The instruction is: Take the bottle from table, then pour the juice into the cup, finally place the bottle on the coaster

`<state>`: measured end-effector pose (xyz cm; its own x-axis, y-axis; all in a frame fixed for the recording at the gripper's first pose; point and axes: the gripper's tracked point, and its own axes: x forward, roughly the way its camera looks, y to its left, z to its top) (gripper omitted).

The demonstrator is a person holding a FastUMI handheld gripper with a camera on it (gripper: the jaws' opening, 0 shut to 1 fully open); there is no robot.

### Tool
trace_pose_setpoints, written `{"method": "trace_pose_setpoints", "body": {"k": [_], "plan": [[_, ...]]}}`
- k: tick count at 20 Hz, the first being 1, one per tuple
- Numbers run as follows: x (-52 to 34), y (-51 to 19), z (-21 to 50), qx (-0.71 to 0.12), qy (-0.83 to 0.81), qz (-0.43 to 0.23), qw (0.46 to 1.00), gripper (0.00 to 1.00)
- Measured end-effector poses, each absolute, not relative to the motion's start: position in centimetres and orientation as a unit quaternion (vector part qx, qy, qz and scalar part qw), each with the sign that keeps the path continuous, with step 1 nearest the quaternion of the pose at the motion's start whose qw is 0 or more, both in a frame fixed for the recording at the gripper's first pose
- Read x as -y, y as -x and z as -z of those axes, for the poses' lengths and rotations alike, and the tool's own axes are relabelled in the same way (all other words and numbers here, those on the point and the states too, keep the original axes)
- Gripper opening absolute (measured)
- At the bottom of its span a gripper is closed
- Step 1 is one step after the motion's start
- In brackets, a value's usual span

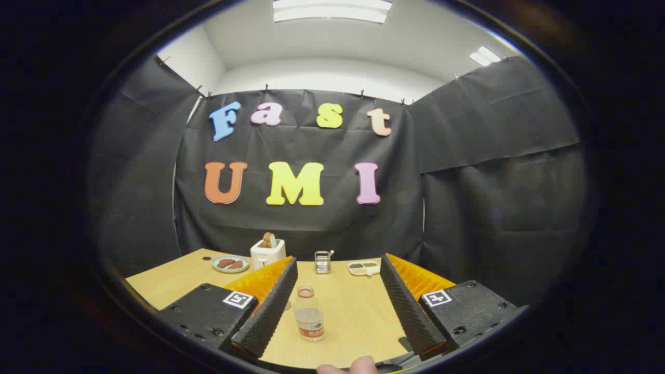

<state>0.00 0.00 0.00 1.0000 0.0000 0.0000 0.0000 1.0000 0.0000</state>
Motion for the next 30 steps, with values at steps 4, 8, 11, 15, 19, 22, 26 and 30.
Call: {"method": "trace_pose_setpoints", "body": {"k": [4,8,11,15,19,22,26,30], "plan": [[0.1,0.2,-0.6,0.009,0.010,0.003,1.000,1.00],[-0.5,0.4,-0.5,0.007,0.011,-0.002,1.000,1.00],[-0.8,0.4,-0.5,0.006,0.013,-0.005,1.000,1.00],[-0.8,0.5,-0.8,0.013,0.011,-0.001,1.000,1.00],[-1.2,0.5,-0.1,0.005,0.013,-0.007,1.000,1.00],[-1.4,0.6,0.3,-0.001,0.016,-0.010,1.000,1.00],[-1.3,0.5,0.6,-0.003,0.016,-0.008,1.000,1.00],[-1.6,0.4,1.1,-0.008,0.020,-0.013,1.000,1.00]]}}
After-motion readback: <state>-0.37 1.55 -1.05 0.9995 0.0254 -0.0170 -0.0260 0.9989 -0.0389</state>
